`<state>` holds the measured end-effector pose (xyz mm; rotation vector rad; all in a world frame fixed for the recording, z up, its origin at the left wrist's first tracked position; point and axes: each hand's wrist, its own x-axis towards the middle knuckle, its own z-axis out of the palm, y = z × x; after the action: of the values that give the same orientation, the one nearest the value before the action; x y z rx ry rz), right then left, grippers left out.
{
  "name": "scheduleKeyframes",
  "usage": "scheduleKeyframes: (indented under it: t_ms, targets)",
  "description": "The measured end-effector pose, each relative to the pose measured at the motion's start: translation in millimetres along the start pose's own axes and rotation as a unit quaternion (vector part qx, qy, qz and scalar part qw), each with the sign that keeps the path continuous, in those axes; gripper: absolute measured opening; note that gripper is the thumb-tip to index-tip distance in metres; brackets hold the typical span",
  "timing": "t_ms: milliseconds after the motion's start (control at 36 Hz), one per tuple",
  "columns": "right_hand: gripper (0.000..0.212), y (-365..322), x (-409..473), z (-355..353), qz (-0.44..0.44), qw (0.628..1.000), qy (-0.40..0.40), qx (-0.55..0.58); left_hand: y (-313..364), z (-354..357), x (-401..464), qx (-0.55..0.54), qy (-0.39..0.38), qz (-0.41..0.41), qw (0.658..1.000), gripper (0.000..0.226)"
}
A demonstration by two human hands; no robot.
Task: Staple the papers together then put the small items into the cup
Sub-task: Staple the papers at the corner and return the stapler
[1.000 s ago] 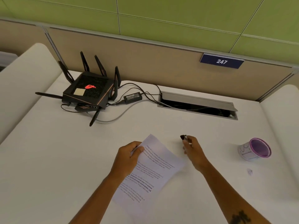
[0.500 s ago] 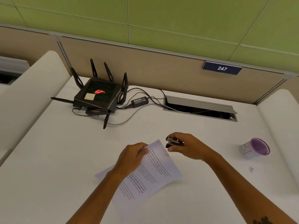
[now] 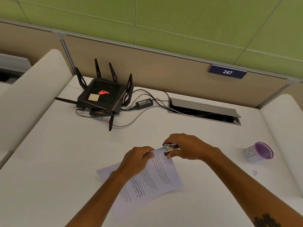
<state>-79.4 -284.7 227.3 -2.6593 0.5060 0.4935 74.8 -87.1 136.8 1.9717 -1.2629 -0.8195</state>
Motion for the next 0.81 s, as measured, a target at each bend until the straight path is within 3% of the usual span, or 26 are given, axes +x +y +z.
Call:
scheduleKeyframes:
  t_ms: [139, 361, 806]
  targets:
    - [0.048, -7, 6, 2, -0.004, 1.0, -0.012, -0.021, -1, -2, 2, 0.013, -0.006, -0.002, 1.0, 0.024]
    - [0.04, -15, 11, 0, -0.009, 0.999, -0.017, -0.044, -3, -7, 3, 0.019, -0.012, 0.006, 1.0, 0.011]
    - [0.036, -24, 7, -4, -0.03, 0.996, -0.015, -0.077, 2, -9, 3, 0.042, -0.016, 0.002, 0.999, 0.025]
